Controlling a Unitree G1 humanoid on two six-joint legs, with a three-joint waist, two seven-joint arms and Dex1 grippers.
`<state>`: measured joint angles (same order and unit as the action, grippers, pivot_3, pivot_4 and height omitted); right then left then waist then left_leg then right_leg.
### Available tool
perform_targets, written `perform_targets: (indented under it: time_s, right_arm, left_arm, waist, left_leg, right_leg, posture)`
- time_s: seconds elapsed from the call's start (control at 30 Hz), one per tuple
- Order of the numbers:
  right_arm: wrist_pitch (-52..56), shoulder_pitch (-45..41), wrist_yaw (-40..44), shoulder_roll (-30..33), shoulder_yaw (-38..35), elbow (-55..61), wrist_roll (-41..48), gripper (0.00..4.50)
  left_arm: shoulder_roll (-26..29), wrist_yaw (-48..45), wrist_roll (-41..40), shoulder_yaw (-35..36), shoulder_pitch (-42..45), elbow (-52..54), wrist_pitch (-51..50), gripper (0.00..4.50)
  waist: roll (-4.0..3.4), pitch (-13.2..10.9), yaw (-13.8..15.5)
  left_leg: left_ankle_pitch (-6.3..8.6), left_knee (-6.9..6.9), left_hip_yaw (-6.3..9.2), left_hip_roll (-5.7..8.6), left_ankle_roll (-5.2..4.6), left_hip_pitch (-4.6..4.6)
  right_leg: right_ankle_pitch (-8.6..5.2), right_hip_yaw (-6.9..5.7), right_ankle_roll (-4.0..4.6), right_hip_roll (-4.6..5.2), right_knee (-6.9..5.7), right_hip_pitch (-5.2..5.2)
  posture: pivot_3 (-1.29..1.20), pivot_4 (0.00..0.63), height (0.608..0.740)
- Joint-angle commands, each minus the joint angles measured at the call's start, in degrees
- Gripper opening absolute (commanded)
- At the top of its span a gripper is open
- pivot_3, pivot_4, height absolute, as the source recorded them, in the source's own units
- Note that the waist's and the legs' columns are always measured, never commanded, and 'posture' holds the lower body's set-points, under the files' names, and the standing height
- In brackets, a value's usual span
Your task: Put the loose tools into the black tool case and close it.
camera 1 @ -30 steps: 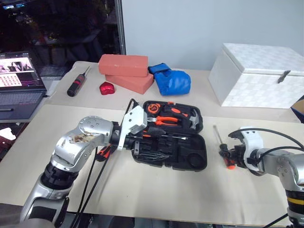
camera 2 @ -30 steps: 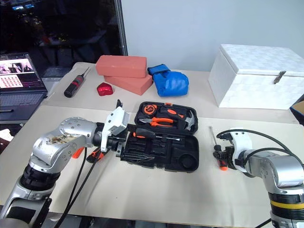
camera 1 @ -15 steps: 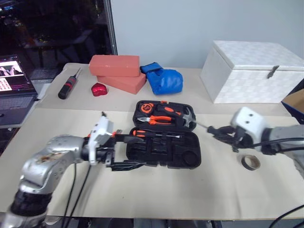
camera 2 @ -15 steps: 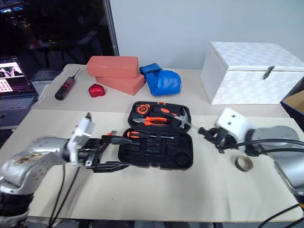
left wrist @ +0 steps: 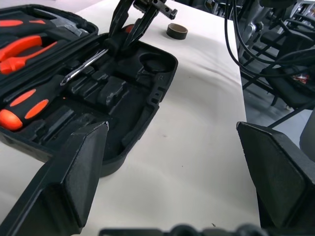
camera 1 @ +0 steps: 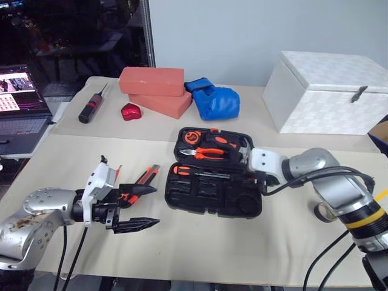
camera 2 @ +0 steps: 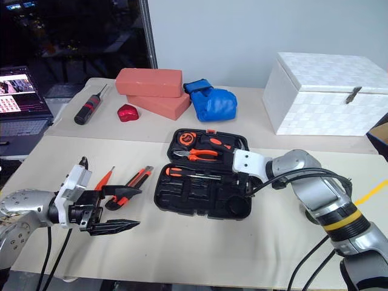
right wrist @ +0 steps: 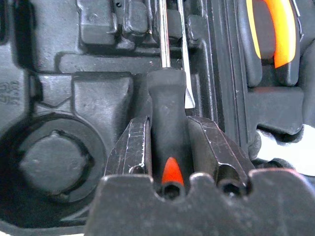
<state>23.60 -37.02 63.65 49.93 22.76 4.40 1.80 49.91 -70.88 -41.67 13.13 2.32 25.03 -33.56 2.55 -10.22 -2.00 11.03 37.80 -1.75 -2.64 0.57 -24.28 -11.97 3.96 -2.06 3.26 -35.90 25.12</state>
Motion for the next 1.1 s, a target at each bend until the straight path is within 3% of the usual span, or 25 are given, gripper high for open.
perform_targets:
  time_s: [0.03,0.07,0.13,0.3,0.53,0.8,0.9,1.03,1.1]
  right_arm:
    - [-1.47,-0.77,2.81,-0.63,2.62,-3.77,-3.24,0.83]
    - [-1.64,-0.78,3.22,-0.90,2.61,-4.11,-3.33,0.83]
    - [-2.08,-0.56,4.39,-1.47,2.75,-4.48,-3.27,1.82]
    - [-2.48,0.43,4.78,-3.17,-0.17,-3.88,-1.33,3.39]
    - [1.32,2.38,2.90,-6.25,-11.99,0.36,8.43,3.39]
    - [1.34,4.87,4.42,-2.05,-6.90,1.22,2.66,3.39]
    - [1.92,3.56,3.26,-2.90,-5.72,-0.20,0.83,2.65]
    - [1.69,2.61,2.85,-3.57,-5.66,-0.81,0.30,1.30]
    - [2.35,2.51,3.26,-3.82,-6.09,0.03,0.90,1.08]
  left_arm:
    - [0.60,0.96,-0.29,0.85,0.75,1.56,1.04,4.48]
    - [0.59,1.16,-0.33,0.70,0.88,1.62,1.00,4.48]
    - [0.61,1.42,-0.18,0.46,1.01,1.60,1.14,4.48]
    - [0.68,1.91,0.28,0.07,0.87,1.42,1.50,4.48]
    - [0.62,2.18,1.39,-0.14,0.67,0.13,2.59,4.48]
    - [0.42,1.92,1.66,-1.27,1.65,-0.51,2.80,4.48]
    - [0.59,1.75,1.68,-1.24,1.53,-0.51,2.88,4.48]
    - [0.70,1.92,1.51,-0.94,0.85,0.12,2.75,4.48]
    - [0.75,1.96,1.48,-0.78,0.53,0.25,2.74,4.48]
  waist:
    - [0.01,0.01,-0.08]
    - [0.06,0.04,-0.06]
    - [0.12,0.08,0.07]
    - [0.13,0.10,0.31]
    - [0.10,0.07,0.28]
    - [0.09,0.07,0.73]
    - [0.09,0.07,0.49]
    - [0.09,0.07,0.32]
    - [0.09,0.07,0.33]
  left_leg:
    - [-0.01,0.01,-0.01,-0.01,0.00,0.04]
    - [-0.01,0.01,-0.01,-0.01,0.00,0.10]
    - [-0.02,0.02,-0.01,-0.02,0.00,0.19]
    - [-0.02,0.02,-0.07,-0.09,0.01,0.19]
    - [0.02,-0.09,-0.06,-0.12,-0.02,-0.01]
    - [0.01,0.02,-0.12,-0.11,-0.01,0.07]
    - [0.00,0.02,-0.13,-0.12,0.00,0.11]
    - [0.00,0.02,-0.13,-0.16,0.00,0.16]
    - [0.00,0.02,-0.13,-0.16,0.00,0.15]
  right_leg:
    - [0.04,0.00,0.05,0.00,-0.01,-0.03]
    - [0.05,0.00,0.07,0.00,-0.01,-0.07]
    - [0.06,-0.02,0.09,0.00,-0.02,-0.16]
    - [0.06,-0.04,0.11,-0.02,-0.03,-0.14]
    - [0.10,-0.05,-0.17,-0.09,-0.17,0.11]
    - [-0.06,-0.03,0.16,-0.04,-0.17,0.02]
    - [-0.01,-0.02,0.22,-0.06,-0.18,0.04]
    - [0.01,-0.02,0.25,-0.09,-0.21,0.01]
    - [0.00,-0.03,0.24,-0.09,-0.20,0.01]
  posture:
    - [0.00,0.150,0.740]
    - [0.00,0.150,0.740]
    - [0.00,0.150,0.740]
    - [0.00,0.150,0.740]
    - [0.00,0.150,0.740]
    - [0.00,0.150,0.740]
    - [0.00,0.150,0.740]
    - [0.00,0.150,0.740]
    - [0.00,0.150,0.740]
